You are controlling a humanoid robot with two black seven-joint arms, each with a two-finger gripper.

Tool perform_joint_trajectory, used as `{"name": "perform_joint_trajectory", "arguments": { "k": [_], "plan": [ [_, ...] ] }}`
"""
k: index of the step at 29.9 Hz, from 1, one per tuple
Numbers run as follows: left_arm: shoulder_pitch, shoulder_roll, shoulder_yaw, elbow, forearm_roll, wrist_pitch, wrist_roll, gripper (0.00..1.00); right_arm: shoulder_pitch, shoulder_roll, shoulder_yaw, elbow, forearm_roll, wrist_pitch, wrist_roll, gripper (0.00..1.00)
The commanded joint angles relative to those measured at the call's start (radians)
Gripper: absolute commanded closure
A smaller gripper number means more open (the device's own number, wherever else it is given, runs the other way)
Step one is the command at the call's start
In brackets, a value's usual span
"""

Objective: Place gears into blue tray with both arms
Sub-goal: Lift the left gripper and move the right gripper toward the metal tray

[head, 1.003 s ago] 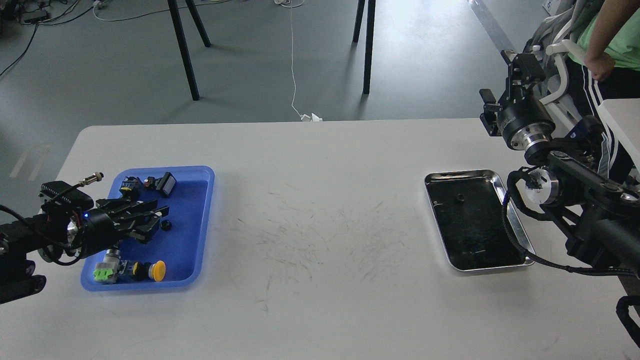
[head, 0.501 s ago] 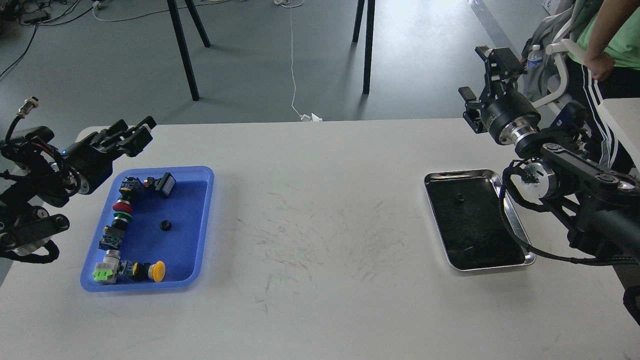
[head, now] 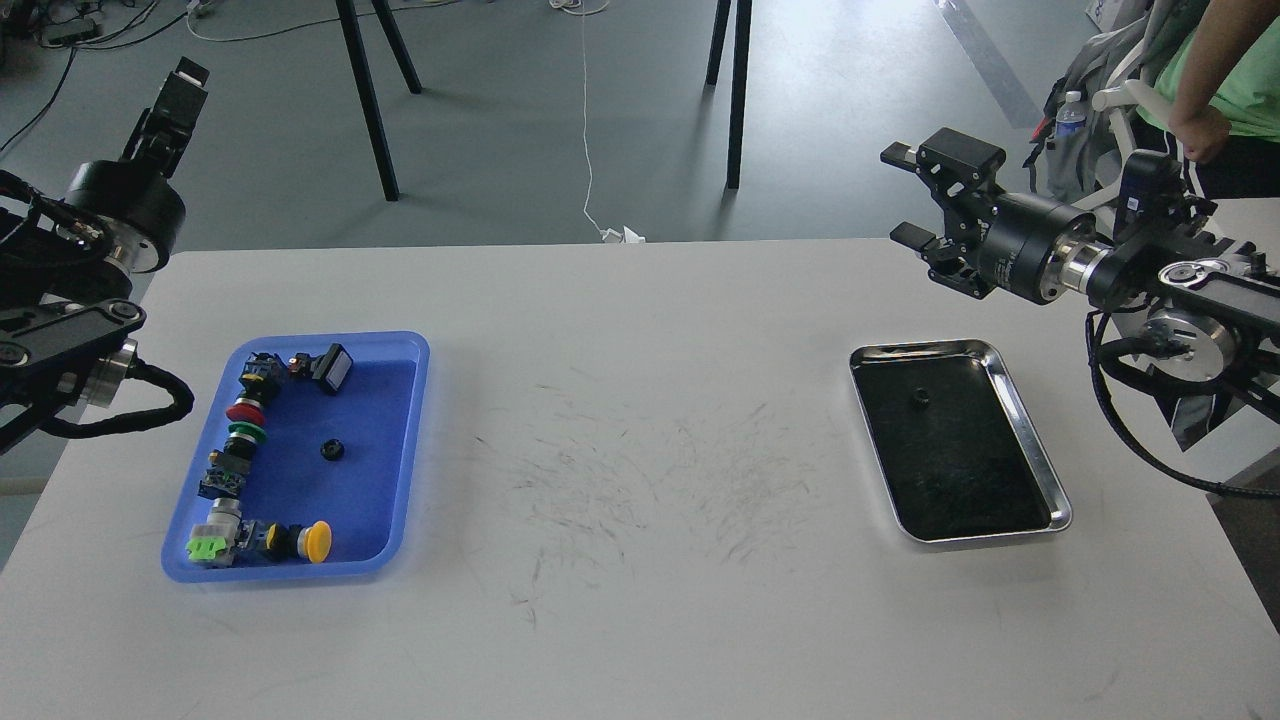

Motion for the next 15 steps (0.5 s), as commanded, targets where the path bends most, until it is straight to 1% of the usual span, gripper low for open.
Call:
{"name": "perform_joint_trajectory", "arguments": {
  "k": [1, 6, 8, 9, 11, 13, 15],
  "plan": [
    [0.006, -0.033, -0.011, 0.022, -0.035, 0.0, 0.0, 0.02, 0.057, -0.057, -0.065, 0.054, -0.004, 0.008, 0.004, 0.04],
    [0.007, -0.039, -0.016, 0.014, -0.083, -0.002, 0.0, 0.02, 0.071, -0.096, -0.064, 0.109, -0.117, 0.008, 0.005, 0.04],
    [0.004, -0.05, -0.017, 0.019, -0.084, -0.015, 0.0, 0.02, 0.074, -0.111, -0.065, 0.13, -0.15, 0.006, 0.004, 0.05],
    [0.004, -0.056, -0.017, 0.023, -0.084, -0.036, 0.0, 0.02, 0.082, -0.118, -0.067, 0.138, -0.156, 0.006, 0.002, 0.05],
    [0.003, -0.072, -0.017, 0.026, -0.084, -0.141, 0.0, 0.02, 0.097, -0.135, -0.073, 0.152, -0.186, 0.006, -0.001, 0.09],
    [0.006, -0.09, -0.016, 0.055, -0.084, -0.243, 0.0, 0.02, 0.109, -0.154, -0.082, 0.178, -0.246, 0.006, -0.001, 0.1],
    [0.001, -0.11, -0.017, 0.101, -0.086, -0.315, 0.0, 0.02, 0.134, -0.175, -0.102, 0.213, -0.31, 0.006, -0.001, 0.13]
  ]
}}
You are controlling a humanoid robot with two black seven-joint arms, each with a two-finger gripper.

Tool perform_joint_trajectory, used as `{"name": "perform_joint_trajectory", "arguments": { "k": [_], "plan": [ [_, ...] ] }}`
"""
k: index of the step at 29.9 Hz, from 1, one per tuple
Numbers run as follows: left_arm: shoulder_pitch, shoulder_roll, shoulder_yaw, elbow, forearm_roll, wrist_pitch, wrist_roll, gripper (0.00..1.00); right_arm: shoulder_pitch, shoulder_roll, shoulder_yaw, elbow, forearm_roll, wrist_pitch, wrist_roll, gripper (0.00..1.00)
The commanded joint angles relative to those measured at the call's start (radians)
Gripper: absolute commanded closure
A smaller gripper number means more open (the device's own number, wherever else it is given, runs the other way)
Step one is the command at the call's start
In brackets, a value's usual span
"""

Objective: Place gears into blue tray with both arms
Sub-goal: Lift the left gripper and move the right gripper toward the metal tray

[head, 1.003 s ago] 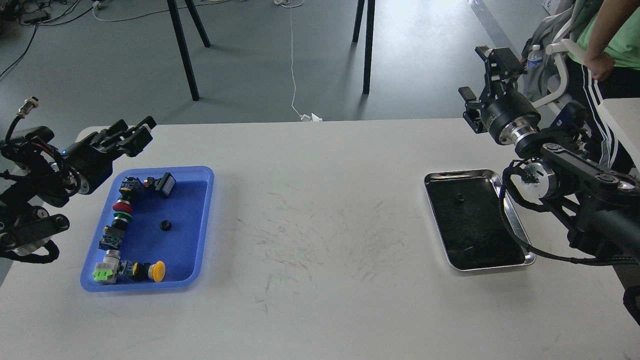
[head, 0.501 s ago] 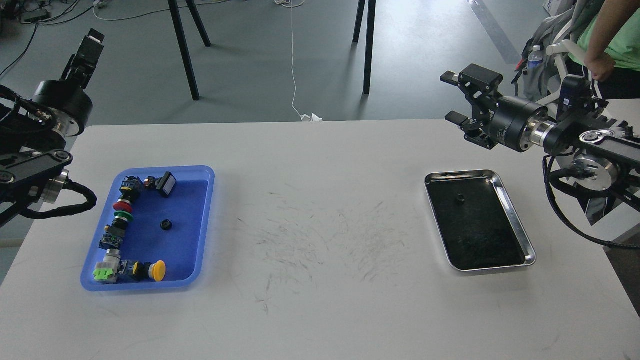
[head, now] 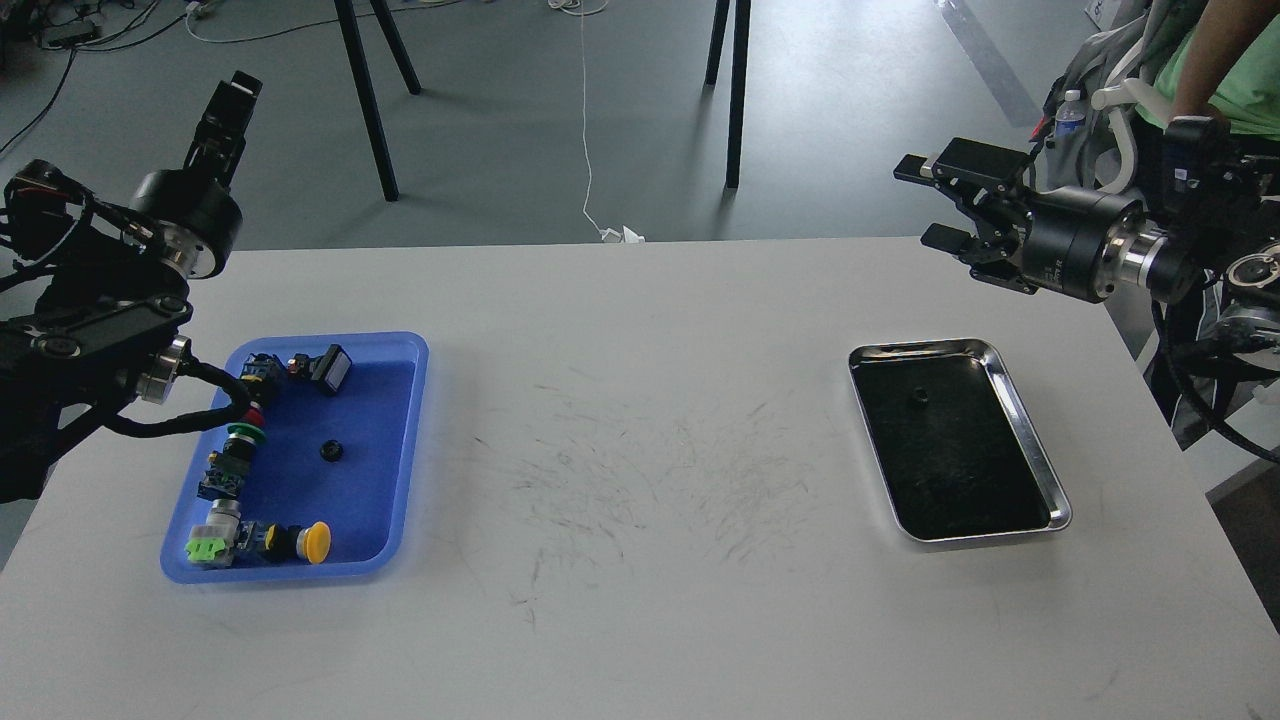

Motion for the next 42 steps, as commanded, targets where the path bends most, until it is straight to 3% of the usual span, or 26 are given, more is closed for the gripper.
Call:
{"name": "perform_joint_trajectory", "arguments": {
  "k": [1, 10, 18, 25, 32, 42],
  "plan": [
    [-0.006, -0.037, 0.0, 0.06, -0.003, -0.149, 0.0, 0.02, 0.042, -0.042, -0.035, 0.057, -0.105, 0.001, 0.001, 0.13],
    [-0.014, -0.154, 0.0, 0.157, -0.026, -0.34, 0.0, 0.02, 0.159, -0.058, -0.185, 0.068, -0.348, 0.049, 0.013, 0.12],
    [-0.024, -0.249, 0.003, 0.263, -0.024, -0.395, 0.0, 0.02, 0.205, -0.059, -0.267, 0.069, -0.543, 0.064, 0.018, 0.11],
    [-0.044, -0.339, -0.015, 0.345, -0.027, -0.444, 0.0, 0.02, 0.245, -0.064, -0.357, 0.057, -0.759, 0.065, 0.067, 0.11],
    [-0.032, -0.463, -0.077, 0.5, -0.029, -0.472, 0.0, 0.02, 0.252, -0.065, -0.414, -0.004, -0.819, 0.062, 0.079, 0.11],
    [-0.02, -0.482, -0.13, 0.505, -0.03, -0.484, 0.0, 0.02, 0.171, -0.052, -0.411, -0.156, -0.822, 0.052, 0.077, 0.11]
  ]
}}
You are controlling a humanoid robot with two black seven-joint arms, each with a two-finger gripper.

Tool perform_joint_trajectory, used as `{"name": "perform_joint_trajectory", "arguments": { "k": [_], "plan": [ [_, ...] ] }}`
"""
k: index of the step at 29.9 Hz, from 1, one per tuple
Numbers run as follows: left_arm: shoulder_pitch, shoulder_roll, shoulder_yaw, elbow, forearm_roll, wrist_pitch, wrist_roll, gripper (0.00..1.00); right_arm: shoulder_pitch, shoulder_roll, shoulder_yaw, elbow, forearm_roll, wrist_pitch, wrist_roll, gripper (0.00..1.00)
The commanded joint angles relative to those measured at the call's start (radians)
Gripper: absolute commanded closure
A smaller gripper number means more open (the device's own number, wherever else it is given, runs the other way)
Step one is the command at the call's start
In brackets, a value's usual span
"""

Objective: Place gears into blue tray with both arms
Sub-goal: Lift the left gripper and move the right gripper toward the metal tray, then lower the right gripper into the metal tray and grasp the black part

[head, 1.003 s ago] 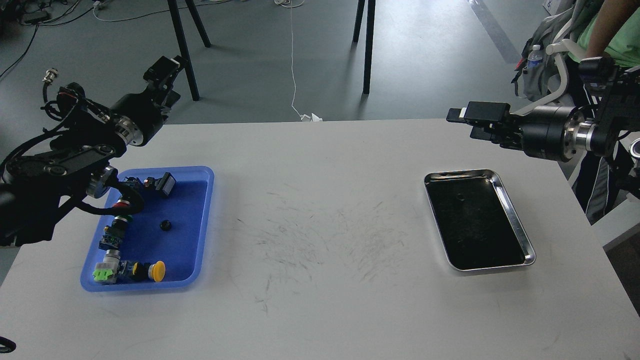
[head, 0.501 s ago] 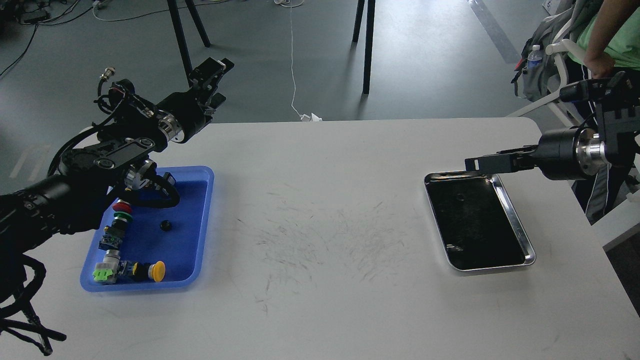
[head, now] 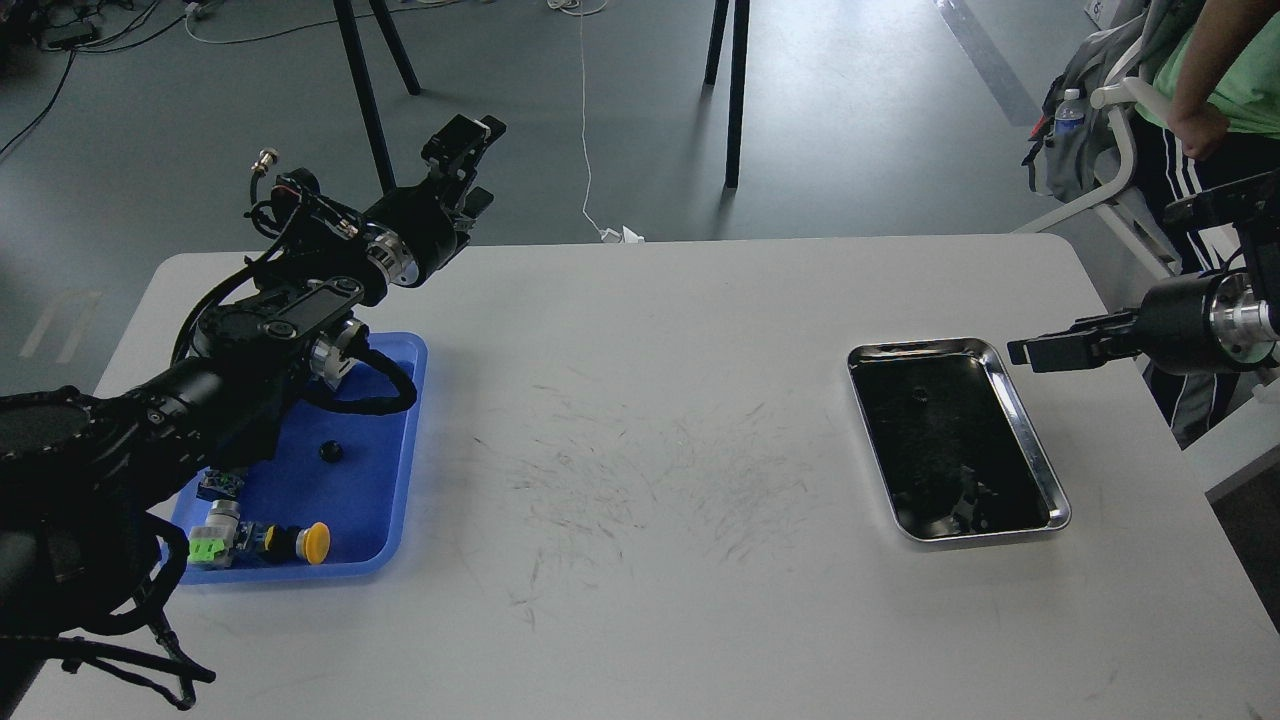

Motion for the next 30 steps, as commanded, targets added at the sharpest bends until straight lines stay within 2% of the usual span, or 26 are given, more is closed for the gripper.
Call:
{"name": "perform_joint_trajectory", "arguments": {
  "k": [1, 5, 10, 19, 30],
  "plan": [
    [0.006, 0.002, -0.03, -0.002, 0.0, -0.007, 0.0, 0.02, -0.041, 0.013, 0.006, -0.063, 0.002, -0.005, -0.003, 0.11],
    [0.021, 0.011, -0.073, -0.005, -0.001, -0.01, 0.0, 0.02, -0.077, 0.074, 0.01, -0.093, 0.002, -0.028, -0.006, 0.11],
    [0.027, 0.022, -0.076, 0.002, -0.003, -0.044, 0.0, 0.02, -0.145, 0.146, 0.031, -0.159, 0.01, -0.047, -0.006, 0.11],
    [0.03, 0.037, -0.078, 0.004, -0.02, -0.045, 0.0, 0.02, -0.208, 0.298, 0.048, -0.284, 0.013, -0.048, -0.006, 0.12],
    [0.038, 0.039, -0.078, 0.004, -0.032, -0.045, 0.0, 0.02, -0.245, 0.398, 0.048, -0.359, 0.015, -0.048, -0.006, 0.12]
  ]
}}
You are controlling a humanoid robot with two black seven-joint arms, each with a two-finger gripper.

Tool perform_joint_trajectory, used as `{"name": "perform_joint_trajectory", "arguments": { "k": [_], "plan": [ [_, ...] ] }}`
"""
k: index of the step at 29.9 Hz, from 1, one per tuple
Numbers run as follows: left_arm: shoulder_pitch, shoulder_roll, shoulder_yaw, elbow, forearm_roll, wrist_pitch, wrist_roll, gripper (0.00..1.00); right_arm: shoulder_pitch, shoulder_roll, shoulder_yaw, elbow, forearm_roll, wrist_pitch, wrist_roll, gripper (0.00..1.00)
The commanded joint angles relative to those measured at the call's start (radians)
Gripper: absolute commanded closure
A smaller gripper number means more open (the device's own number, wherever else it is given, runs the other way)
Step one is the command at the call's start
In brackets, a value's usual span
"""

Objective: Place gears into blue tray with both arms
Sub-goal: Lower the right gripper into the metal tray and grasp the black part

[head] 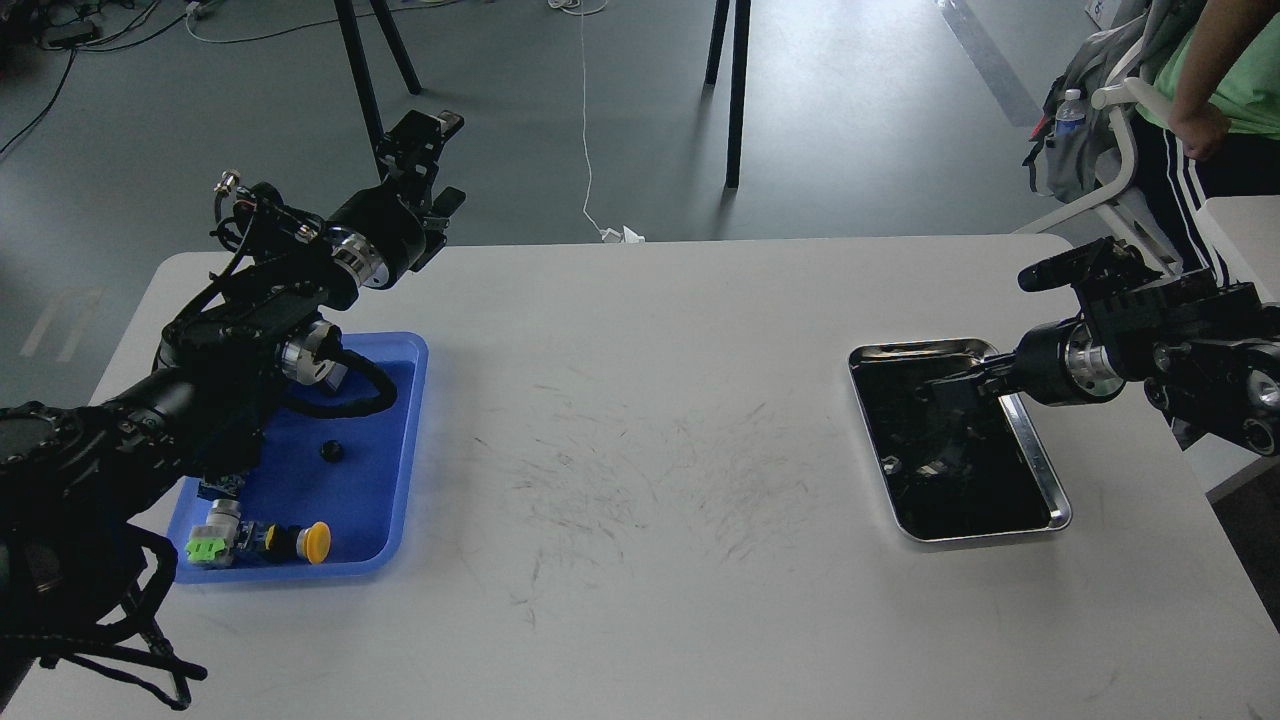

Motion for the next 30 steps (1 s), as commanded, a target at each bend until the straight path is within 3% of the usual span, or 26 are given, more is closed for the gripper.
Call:
{"name": "perform_joint_trajectory", "arguments": {
  "k": [1, 8, 30],
  "plan": [
    [0.006, 0.0, 0.0, 0.0, -0.002, 0.002, 0.0, 0.02, -0.004, 0.029, -0.001, -0.025, 0.0, 0.0, 0.001, 0.12],
    [0.014, 0.001, -0.001, 0.0, -0.002, 0.003, 0.0, 0.02, -0.005, 0.037, -0.007, -0.028, 0.0, 0.002, 0.004, 0.19],
    [0.021, 0.011, -0.021, 0.0, -0.002, 0.003, 0.0, 0.02, -0.042, 0.08, -0.008, -0.079, -0.002, 0.002, 0.004, 0.26]
  ]
}}
